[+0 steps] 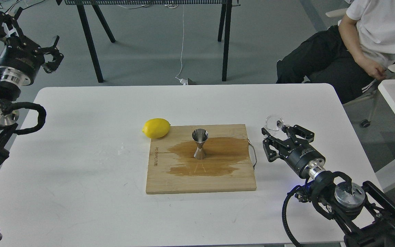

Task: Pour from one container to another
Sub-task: 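Reach the right gripper to the small clear glass cup and grasp it, then lift the glass cup with the right gripper toward the jigger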

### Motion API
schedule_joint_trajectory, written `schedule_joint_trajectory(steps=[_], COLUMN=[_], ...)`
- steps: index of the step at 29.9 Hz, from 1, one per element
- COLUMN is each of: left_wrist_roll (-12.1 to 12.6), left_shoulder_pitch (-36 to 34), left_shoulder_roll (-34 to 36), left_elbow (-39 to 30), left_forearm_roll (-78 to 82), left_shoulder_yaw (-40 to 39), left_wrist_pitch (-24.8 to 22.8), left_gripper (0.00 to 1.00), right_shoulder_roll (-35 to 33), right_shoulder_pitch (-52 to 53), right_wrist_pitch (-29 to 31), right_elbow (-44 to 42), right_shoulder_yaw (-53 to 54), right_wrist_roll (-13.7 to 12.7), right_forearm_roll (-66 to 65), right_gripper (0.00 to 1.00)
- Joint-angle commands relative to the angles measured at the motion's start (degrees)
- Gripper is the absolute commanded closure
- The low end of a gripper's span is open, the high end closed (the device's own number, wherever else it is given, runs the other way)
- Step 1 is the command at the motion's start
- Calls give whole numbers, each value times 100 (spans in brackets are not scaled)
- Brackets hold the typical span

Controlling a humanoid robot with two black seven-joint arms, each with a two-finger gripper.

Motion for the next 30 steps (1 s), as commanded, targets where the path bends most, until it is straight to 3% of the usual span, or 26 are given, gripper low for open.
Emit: schedule_joint_trajectory(steps=[1,8,20,30], left_wrist_roll=[-8,-17,-69,-70], left_shoulder_pitch=[18,45,71,97], left_shoulder_roll=[7,25,25,34], left_elbow=[0,0,9,9], left_forearm_roll=[-2,-2,-2,7], left_shoulder_yaw=[-9,-9,-9,0], left_wrist_pitch=[-26,-26,-35,-35], left_gripper=[0,0,0,0], right_shoulder_roll=[76,577,1184,1254], right_shoulder_pitch=[207,778,1139,1165], right_wrist_pitch=[-569,-1123,-1458,-1633], right_elbow=[348,322,182,182], right_shoulder_yaw=[-67,-506,-1121,-1684], right_wrist_roll=[-1,8,69,403], right_forearm_roll=[-915,-2173,-4027,-5434], right_gripper=[57,57,57,57])
